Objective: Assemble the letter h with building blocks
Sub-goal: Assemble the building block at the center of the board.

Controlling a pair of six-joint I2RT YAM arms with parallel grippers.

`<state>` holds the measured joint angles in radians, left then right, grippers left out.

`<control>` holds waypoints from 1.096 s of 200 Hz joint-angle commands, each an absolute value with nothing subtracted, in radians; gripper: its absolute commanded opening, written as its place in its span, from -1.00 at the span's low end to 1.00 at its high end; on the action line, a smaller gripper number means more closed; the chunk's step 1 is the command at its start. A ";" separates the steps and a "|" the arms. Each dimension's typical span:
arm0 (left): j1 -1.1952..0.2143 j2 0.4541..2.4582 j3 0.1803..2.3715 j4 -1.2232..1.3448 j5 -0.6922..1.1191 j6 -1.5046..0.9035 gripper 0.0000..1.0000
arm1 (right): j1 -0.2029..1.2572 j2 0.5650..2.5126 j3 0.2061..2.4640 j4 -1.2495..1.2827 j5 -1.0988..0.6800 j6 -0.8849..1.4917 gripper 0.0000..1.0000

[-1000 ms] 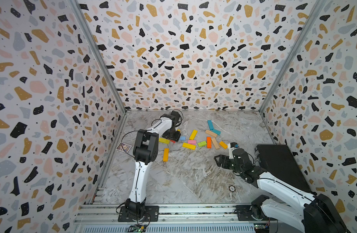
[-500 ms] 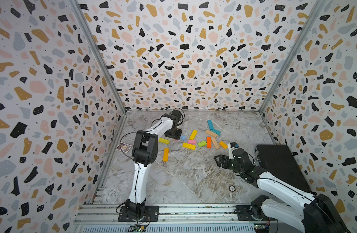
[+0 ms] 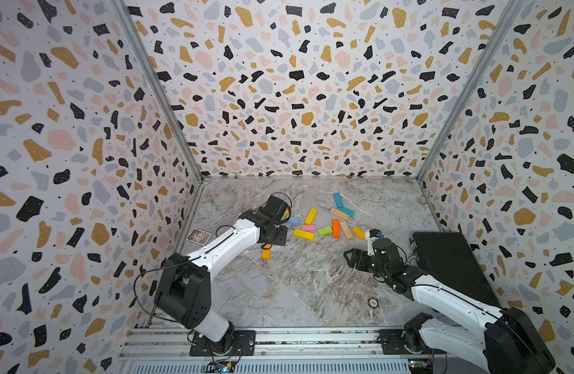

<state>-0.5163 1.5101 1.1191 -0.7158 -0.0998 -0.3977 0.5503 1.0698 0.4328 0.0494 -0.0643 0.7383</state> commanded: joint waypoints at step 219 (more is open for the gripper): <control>-0.536 1.531 0.851 -0.621 -0.059 -0.578 0.02 | 0.557 1.069 0.433 0.047 -0.068 0.740 0.68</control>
<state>-0.5556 1.5139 0.8185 -0.6376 -0.0574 -0.6060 0.5518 1.0889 0.4328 0.0551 -0.0727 0.7387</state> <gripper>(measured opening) 0.602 0.840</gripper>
